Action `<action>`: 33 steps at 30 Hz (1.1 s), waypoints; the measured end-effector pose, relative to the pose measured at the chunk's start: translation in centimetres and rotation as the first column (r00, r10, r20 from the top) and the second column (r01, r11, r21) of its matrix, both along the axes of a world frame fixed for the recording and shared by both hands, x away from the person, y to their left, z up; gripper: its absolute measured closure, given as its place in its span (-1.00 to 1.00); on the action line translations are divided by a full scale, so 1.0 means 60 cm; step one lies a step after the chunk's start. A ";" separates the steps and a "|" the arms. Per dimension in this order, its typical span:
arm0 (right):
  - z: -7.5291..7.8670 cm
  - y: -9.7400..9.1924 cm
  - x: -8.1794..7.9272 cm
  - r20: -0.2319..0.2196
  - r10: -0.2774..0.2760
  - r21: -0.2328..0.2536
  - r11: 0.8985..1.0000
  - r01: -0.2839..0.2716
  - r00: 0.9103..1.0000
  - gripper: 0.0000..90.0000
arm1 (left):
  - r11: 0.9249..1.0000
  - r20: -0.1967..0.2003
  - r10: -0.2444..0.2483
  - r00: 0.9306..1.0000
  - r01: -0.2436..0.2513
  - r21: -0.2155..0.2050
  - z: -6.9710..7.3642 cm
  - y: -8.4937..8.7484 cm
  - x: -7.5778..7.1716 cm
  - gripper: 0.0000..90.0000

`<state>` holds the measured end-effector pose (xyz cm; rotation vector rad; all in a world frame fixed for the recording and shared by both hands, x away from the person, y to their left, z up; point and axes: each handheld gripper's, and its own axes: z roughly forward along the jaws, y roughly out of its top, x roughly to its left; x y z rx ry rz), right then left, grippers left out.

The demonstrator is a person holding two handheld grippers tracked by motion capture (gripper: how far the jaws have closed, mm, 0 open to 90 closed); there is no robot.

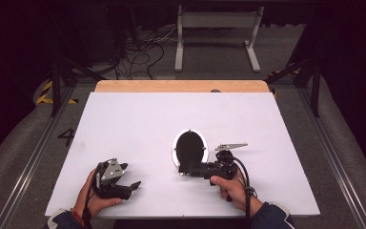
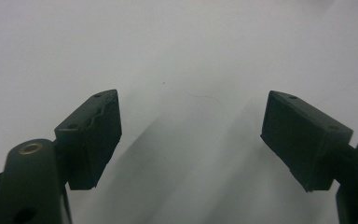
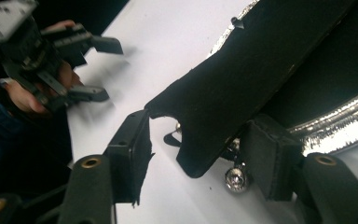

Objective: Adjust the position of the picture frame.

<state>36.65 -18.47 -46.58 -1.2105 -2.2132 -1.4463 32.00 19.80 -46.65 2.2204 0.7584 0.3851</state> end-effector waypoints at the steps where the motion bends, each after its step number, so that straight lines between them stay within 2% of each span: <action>1: 0.000 -0.001 0.002 -0.008 -0.004 0.011 1.000 0.004 1.000 0.02 | 1.000 -0.003 0.000 1.000 0.000 -0.005 0.000 -0.001 0.000 -0.56; 3: 0.000 -0.002 0.007 -0.022 -0.025 0.042 0.999 0.026 0.999 0.04 | 1.000 -0.003 -0.002 1.000 0.002 -0.001 0.000 -0.002 0.001 -0.56; 6: -0.004 -0.003 0.013 -0.044 -0.060 0.057 0.996 0.062 0.997 0.11 | 1.000 -0.006 0.001 1.000 -0.001 0.002 -0.001 -0.005 0.001 -0.56; 10: -0.006 -0.004 0.019 -0.073 -0.068 0.080 0.994 0.074 0.995 0.12 | 1.000 -0.007 -0.004 1.000 0.004 0.000 -0.001 -0.008 0.002 -0.56; 14: -0.007 -0.004 0.021 -0.073 -0.065 0.085 0.994 0.071 0.995 0.12 | 1.000 -0.010 -0.016 1.000 0.016 -0.008 0.000 -0.018 0.012 -0.57; 17: -0.008 -0.005 0.023 -0.090 -0.063 0.096 0.993 0.072 0.994 0.12 | 1.000 -0.018 -0.024 1.000 0.024 -0.019 0.002 -0.026 0.024 -0.59; 22: -0.008 -0.006 0.025 -0.099 -0.060 0.103 0.992 0.070 0.993 0.12 | 0.999 -0.003 -0.029 1.000 0.029 -0.046 0.010 -0.037 0.041 -0.59; 33: -0.007 -0.004 0.031 -0.104 -0.044 0.094 0.994 0.054 0.994 0.13 | 0.996 0.006 -0.083 0.997 0.083 -0.033 0.013 -0.069 0.065 -0.59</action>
